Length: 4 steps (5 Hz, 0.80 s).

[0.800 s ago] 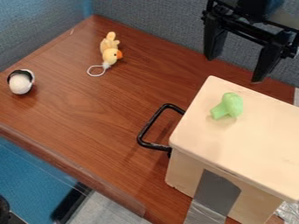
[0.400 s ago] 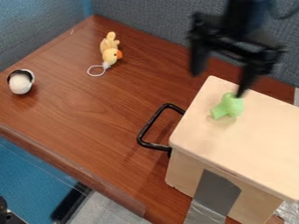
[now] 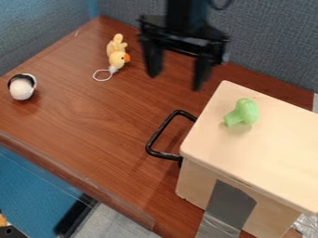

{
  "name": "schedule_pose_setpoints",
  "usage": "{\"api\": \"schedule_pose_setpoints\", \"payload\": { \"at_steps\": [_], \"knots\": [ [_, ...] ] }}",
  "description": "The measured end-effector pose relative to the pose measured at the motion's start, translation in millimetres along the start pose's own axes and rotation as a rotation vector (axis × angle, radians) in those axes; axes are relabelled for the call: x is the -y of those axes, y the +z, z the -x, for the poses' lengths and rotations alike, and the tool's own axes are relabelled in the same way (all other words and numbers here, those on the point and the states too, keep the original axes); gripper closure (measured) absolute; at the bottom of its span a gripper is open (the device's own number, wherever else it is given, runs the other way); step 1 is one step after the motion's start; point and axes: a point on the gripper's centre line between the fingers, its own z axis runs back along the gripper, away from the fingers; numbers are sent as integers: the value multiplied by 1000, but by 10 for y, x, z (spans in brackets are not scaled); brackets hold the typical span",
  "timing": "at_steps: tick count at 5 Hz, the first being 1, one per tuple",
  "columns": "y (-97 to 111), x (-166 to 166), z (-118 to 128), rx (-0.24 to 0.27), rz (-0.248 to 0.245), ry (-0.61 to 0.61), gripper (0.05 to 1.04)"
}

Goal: Open the drawer

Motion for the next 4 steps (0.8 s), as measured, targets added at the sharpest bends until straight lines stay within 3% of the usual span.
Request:
{"api": "schedule_pose_setpoints", "payload": {
  "at_steps": [1, 3, 4],
  "knots": [
    [-198, -4, -29, 13, 51, -56, 82],
    [-796, -209, -71, -68, 44, -99, 82],
    [-961, -294, -104, -110, 25, -114, 82]
  ]
}}
